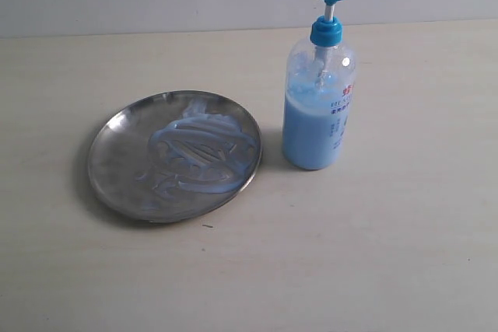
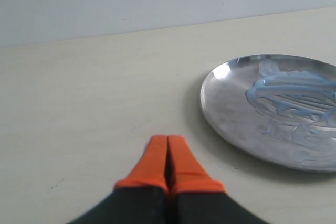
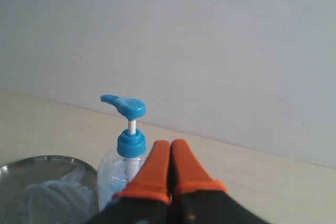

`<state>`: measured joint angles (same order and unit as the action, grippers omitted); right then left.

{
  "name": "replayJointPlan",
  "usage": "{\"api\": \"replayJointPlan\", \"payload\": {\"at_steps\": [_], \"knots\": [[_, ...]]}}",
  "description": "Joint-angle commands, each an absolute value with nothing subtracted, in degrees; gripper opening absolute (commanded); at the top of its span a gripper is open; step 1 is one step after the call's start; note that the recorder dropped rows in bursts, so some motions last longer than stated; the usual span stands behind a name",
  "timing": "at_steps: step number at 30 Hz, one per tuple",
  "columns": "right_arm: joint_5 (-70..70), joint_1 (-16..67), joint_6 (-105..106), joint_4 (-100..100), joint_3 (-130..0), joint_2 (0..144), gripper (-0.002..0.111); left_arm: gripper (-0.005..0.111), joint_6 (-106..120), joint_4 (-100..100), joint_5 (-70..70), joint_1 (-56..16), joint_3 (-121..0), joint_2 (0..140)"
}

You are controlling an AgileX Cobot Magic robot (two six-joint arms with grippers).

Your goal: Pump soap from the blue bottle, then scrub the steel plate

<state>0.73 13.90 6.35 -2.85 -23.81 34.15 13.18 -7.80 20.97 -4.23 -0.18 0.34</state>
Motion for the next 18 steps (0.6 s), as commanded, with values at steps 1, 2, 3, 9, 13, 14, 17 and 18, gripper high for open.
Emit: {"api": "replayJointPlan", "payload": {"at_steps": [1, 2, 3, 9, 13, 14, 17, 18], "knots": [[9.5, 14.0, 7.4, -2.1, -29.6, 36.1, 0.000, 0.000, 13.3, -7.9, 20.6, -4.1, 0.0, 0.0], [10.8, 14.0, 7.4, -2.5, -30.8, 36.6, 0.000, 0.000, 13.3, -7.9, 20.6, -4.1, 0.0, 0.0], [12.4, 14.1, 7.4, -2.9, -32.2, 37.4, 0.000, 0.000, 13.3, -7.9, 20.6, -4.1, 0.0, 0.0], [15.3, 22.9, 7.4, -0.4, -37.7, 43.3, 0.000, 0.000, 13.3, -7.9, 20.6, -4.1, 0.0, 0.0], [14.3, 27.4, 7.0, 0.0, -38.5, 48.3, 0.000, 0.000, 13.3, -7.9, 20.6, -4.1, 0.0, 0.0], [14.1, 27.9, 5.1, 0.0, -38.5, 49.6, 0.000, 0.000, 13.3, -7.9, 20.6, -4.1, 0.0, 0.0], [12.7, 28.0, -7.3, 1.1, -38.5, 53.4, 0.000, 0.000, 13.3, -7.9, 20.6, -4.1, 0.0, 0.0], [12.1, 28.0, -10.6, 2.0, -38.3, 54.3, 0.000, 0.000, 13.3, -7.9, 20.6, -4.1, 0.0, 0.0]]}}
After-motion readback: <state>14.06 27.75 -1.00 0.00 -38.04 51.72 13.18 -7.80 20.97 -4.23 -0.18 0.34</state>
